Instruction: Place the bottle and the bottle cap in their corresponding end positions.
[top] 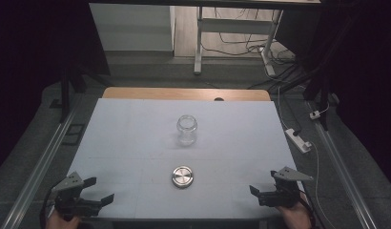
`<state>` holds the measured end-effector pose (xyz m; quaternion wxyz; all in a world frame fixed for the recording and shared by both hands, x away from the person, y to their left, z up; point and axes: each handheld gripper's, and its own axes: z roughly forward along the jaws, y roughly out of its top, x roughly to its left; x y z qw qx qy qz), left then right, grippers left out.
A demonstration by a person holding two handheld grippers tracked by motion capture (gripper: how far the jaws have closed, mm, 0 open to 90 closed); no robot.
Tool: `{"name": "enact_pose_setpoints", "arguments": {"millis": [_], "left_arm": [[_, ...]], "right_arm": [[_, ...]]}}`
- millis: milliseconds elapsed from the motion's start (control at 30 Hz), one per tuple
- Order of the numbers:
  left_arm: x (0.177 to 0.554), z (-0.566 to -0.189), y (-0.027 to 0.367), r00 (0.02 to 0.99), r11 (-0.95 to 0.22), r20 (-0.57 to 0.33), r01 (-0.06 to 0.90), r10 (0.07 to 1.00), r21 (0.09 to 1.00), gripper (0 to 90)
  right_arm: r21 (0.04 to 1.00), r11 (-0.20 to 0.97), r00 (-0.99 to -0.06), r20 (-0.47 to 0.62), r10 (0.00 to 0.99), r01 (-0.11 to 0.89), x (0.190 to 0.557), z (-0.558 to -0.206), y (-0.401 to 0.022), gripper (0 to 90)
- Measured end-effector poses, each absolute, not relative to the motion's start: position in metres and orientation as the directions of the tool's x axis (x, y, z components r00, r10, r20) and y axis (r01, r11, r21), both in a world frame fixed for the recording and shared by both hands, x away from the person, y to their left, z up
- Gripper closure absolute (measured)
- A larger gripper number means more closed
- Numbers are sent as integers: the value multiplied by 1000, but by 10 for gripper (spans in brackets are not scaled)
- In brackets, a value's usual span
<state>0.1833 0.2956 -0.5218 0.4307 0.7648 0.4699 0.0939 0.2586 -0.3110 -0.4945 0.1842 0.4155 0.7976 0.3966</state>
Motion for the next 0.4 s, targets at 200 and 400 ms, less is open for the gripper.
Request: {"name": "enact_pose_setpoints", "arguments": {"millis": [200,400], "left_arm": [[177,-525,301,510,-180,-260,661,820,728,0],[177,-526,303,491,-168,-268,675,829,718,0]], "right_arm": [[777,332,-569,41,822,535,252,-495,-315,0],[767,321,-553,53,832,555,251,-495,-318,0]]}}
